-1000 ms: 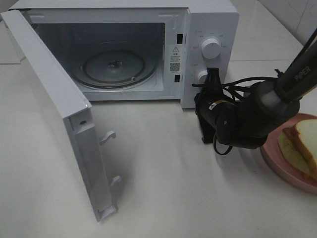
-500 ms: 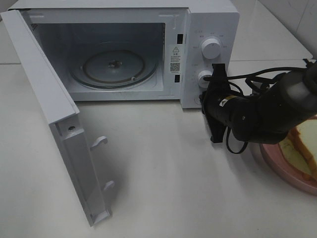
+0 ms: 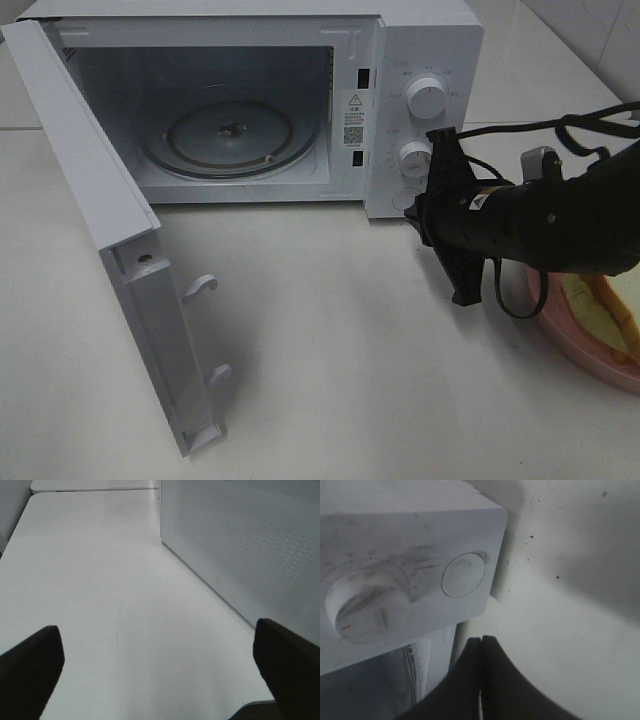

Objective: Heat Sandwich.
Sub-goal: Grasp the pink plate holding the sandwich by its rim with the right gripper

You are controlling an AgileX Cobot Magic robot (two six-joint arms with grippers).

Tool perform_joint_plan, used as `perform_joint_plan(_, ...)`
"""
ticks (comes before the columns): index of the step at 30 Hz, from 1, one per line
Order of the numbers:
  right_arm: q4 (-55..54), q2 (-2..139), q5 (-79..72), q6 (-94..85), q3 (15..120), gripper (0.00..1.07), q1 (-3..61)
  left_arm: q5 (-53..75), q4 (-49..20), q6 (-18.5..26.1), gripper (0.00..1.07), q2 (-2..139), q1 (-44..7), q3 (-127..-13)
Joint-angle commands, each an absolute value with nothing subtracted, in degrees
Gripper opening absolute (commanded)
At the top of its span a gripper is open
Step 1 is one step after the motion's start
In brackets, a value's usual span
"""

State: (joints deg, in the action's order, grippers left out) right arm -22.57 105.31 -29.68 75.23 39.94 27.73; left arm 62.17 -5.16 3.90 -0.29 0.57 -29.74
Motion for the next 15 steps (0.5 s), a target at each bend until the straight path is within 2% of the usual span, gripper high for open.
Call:
perform_joint_plan(1,-22.06,100.55,-20.63,68.53,39.59,0.0,27.44,61.36,-5.27,3.78,0.98,-1.6,0.23,-29.68)
perform_joint_plan(11,-22.0,93.45,-3.32,52.88,39.59,0.02,27.44,61.36,-5.27,3.78,0.98,-1.6,0.23,-29.68)
perform_joint_plan(15,-21.83,90.47,3.5,41.2,39.59,0.03,27.33,61.36,-5.27,3.78,0.98,-1.6,0.23,-29.68)
